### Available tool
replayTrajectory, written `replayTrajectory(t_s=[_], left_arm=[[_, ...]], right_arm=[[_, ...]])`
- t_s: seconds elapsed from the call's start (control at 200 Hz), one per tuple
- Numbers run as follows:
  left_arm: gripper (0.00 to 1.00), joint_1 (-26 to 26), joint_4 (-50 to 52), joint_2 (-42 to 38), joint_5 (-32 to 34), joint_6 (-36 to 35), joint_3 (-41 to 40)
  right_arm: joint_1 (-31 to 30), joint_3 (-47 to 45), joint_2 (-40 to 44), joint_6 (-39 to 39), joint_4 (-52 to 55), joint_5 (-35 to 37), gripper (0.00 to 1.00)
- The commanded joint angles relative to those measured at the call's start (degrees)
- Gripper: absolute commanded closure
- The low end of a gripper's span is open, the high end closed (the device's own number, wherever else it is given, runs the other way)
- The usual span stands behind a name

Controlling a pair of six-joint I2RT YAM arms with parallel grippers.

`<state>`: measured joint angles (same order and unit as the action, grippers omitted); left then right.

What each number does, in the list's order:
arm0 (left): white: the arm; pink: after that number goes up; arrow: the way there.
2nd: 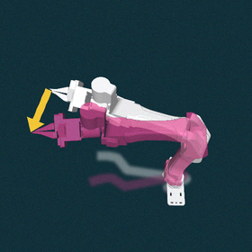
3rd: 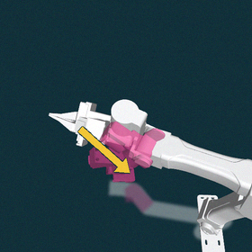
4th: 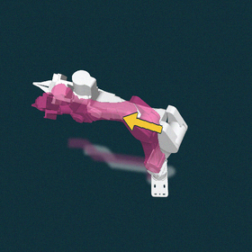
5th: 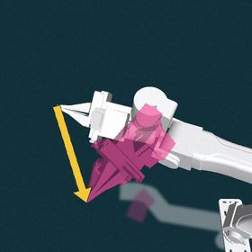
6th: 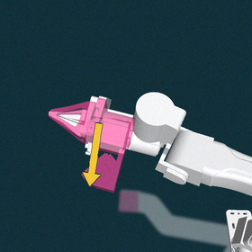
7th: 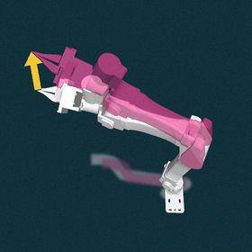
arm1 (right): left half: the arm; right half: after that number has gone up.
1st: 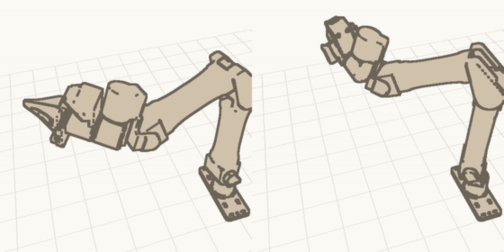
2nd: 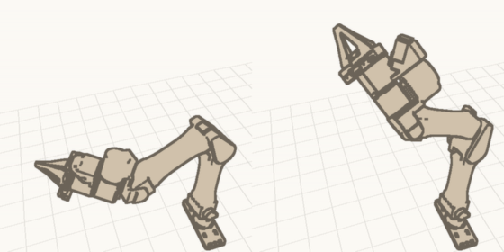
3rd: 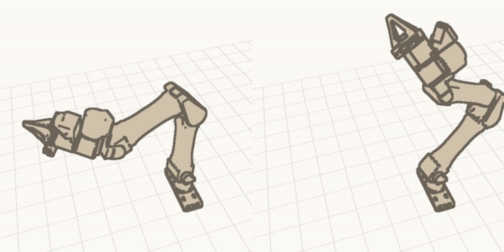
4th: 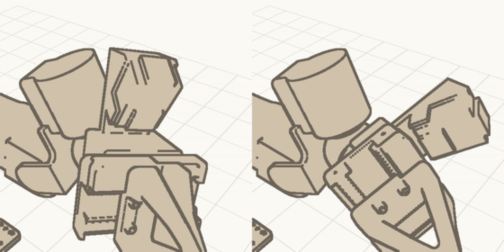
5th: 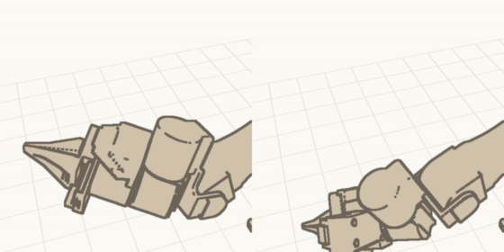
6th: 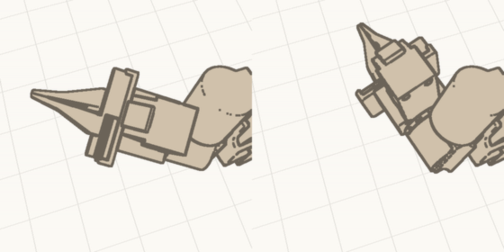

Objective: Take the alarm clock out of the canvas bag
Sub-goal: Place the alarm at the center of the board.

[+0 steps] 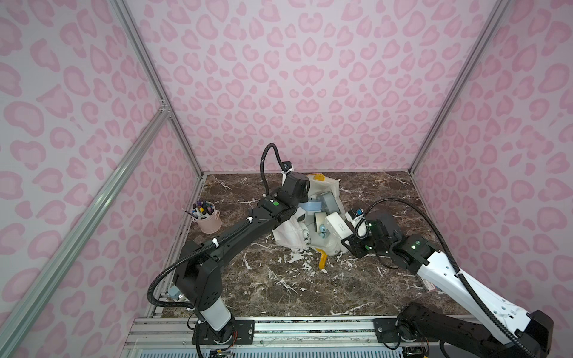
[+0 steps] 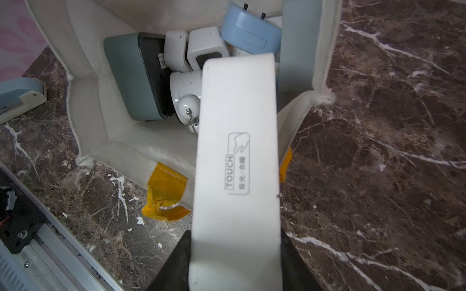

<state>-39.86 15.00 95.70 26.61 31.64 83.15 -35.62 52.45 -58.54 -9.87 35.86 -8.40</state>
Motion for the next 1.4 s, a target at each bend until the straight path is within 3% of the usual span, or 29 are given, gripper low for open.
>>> replayTrajectory(t_s=[0.0,0.79,1.395], left_arm=[[0.97,-0.07,0.45,0.37,0.02,0.53,0.96],[0.97,0.53,2.66,2.38,-0.07,0.07,3.15],[0.97,0.88,2.79,2.03,1.16,-1.59,2.89]], right_arm=[[0.62,-1.29,2.34,-0.67,-3.79,0.32,0.83],[3.53,-3.90,16.42,-0.95,-3.11,5.46,0.89],[12.97,-5.13,18.64,-2.80,-2.26,9.19,0.93]])
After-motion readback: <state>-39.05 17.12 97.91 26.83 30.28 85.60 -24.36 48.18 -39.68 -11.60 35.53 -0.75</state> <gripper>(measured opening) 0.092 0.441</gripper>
